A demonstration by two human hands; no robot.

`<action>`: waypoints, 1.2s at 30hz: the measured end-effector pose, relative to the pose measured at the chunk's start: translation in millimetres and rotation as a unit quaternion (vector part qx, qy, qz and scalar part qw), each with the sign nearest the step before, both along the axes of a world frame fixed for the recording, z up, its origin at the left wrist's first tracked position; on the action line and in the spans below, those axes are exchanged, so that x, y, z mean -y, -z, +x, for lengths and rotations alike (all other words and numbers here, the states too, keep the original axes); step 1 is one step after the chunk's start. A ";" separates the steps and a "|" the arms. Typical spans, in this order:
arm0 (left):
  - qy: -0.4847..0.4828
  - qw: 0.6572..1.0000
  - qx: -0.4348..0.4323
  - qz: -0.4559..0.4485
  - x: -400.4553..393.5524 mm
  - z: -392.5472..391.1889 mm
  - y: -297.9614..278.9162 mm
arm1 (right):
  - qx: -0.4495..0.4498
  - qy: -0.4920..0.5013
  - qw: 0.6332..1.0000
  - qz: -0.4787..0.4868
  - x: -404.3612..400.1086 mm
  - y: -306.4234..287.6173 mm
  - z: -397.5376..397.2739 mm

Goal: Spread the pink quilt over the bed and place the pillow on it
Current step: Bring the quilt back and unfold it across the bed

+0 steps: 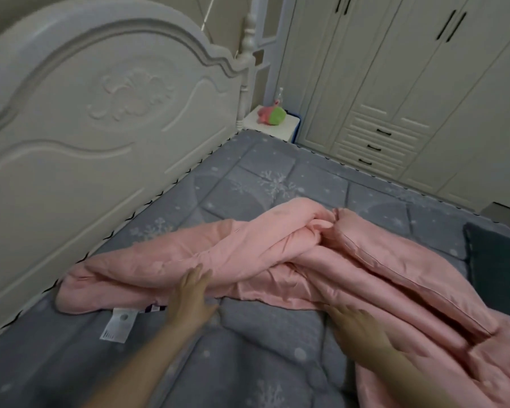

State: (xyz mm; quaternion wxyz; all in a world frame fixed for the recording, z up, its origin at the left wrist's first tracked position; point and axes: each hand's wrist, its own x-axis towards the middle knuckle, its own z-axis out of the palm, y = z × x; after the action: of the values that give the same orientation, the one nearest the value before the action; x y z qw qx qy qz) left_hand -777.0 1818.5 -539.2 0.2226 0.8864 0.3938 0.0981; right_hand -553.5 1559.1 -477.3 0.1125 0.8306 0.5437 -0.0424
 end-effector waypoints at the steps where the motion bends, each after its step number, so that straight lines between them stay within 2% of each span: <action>1: -0.008 1.000 -0.003 0.018 -15.1 5.0 8.0 | -0.011 0.000 1.000 0.010 -8.5 10.5 -0.1; 3: -0.028 0.999 -0.017 0.036 -38.9 16.8 21.5 | -0.028 0.004 1.000 0.006 -21.6 24.9 1.2; 6: -0.059 0.995 -0.077 0.003 -69.9 35.9 51.5 | -0.062 0.009 0.998 0.001 -31.0 52.7 8.5; 9: -0.007 0.988 -0.118 0.103 -90.4 44.0 87.1 | -0.073 0.031 0.997 -0.018 -25.8 69.3 17.0; 11: 0.026 0.978 -0.174 0.115 -96.4 37.3 97.7 | -0.075 0.041 0.995 -0.047 -22.5 74.9 21.7; 15: 0.099 0.981 -0.126 0.106 -74.0 11.4 101.1 | -0.086 0.045 0.994 -0.053 -23.0 83.7 19.7; 18: 0.143 0.974 -0.057 0.165 -50.9 -14.2 85.8 | -0.071 -0.007 0.997 -0.006 -52.0 68.5 -2.6; 20: 0.187 0.968 -0.029 0.163 -26.3 -24.2 64.4 | -0.038 -0.059 0.997 0.031 -78.1 57.9 -22.3; 23: 0.222 0.959 0.014 0.174 9.2 -30.0 41.7 | 0.020 -0.186 0.981 0.045 -114.6 50.6 -57.9; 25: 0.221 0.957 0.044 0.181 30.5 -32.6 20.4 | 0.015 -0.261 0.965 0.032 -128.3 47.2 -77.8; 27: 0.222 0.956 0.047 0.187 48.2 -38.7 -2.6 | -0.016 -0.276 0.960 0.045 -132.7 35.7 -89.6; 30: 0.218 0.960 0.050 0.169 72.8 -56.3 -35.6 | -0.062 -0.312 0.945 0.076 -117.7 2.2 -95.9; 36: 0.256 0.947 0.083 0.174 169.4 -67.6 -94.8 | -0.016 -0.319 0.945 0.078 -24.5 -55.8 -96.7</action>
State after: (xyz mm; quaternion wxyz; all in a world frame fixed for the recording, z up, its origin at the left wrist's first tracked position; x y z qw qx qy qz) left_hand -844.6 1649.1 -444.4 0.1140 0.9712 0.1103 0.1781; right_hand -650.2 1583.6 -421.6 0.0461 0.6195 0.7832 0.0254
